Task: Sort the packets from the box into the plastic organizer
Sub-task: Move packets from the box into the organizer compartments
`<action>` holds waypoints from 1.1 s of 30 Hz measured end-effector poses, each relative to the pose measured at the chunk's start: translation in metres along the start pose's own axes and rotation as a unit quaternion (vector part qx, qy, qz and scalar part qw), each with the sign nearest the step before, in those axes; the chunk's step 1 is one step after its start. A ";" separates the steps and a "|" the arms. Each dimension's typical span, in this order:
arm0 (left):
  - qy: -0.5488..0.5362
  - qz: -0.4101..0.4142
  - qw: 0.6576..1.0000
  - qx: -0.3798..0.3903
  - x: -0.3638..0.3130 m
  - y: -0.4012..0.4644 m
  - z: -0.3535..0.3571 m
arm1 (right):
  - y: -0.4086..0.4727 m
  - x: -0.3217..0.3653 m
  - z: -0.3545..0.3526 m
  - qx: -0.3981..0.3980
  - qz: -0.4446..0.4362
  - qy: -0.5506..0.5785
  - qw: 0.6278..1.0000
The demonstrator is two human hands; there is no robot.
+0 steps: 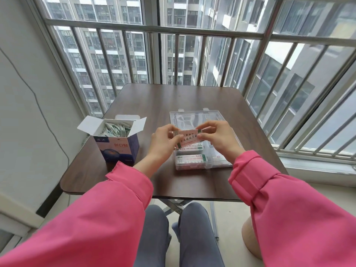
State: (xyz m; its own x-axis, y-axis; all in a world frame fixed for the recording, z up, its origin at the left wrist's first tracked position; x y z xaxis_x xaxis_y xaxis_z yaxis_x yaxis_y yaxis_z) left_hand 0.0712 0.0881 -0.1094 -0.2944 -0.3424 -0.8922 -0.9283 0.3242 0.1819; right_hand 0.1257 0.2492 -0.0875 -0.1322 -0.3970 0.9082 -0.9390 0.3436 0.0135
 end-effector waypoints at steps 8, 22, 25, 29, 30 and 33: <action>0.169 0.042 0.984 0.029 -0.007 0.002 0.002 | 0.003 -0.013 0.011 -0.007 -0.015 -0.156 0.988; 0.381 0.049 0.916 0.113 -0.009 0.002 0.003 | -0.002 -0.004 0.015 -0.020 -0.026 -0.338 0.941; 0.382 0.042 0.917 0.106 -0.012 0.004 0.004 | -0.001 -0.005 0.016 -0.022 -0.012 -0.360 0.932; 0.379 0.044 0.919 0.102 -0.016 0.007 0.004 | -0.001 -0.001 0.020 -0.017 -0.009 -0.390 0.921; 0.379 0.039 0.919 0.105 -0.015 0.008 0.004 | -0.001 -0.001 0.020 -0.013 -0.010 -0.393 0.919; 0.377 0.025 0.919 0.114 -0.013 0.009 0.006 | 0.001 -0.003 0.020 -0.005 0.002 -0.367 0.930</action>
State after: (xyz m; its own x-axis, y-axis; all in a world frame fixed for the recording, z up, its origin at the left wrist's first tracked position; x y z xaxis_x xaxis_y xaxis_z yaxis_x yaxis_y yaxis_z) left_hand 0.0680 0.1002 -0.0990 -0.4888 -0.8081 -0.3287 -0.8630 0.5031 0.0462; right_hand 0.1192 0.2337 -0.0986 -0.3193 -0.8686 0.3789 -0.9359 0.3519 0.0181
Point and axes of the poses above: each hand's wrist, its own y-axis towards the middle knuckle, its own z-axis out of the palm, x = y × z, the point moved 6 cm from there along y, towards the middle knuckle, and after that the axes turned 5 degrees about z, right-handed, at the moved point
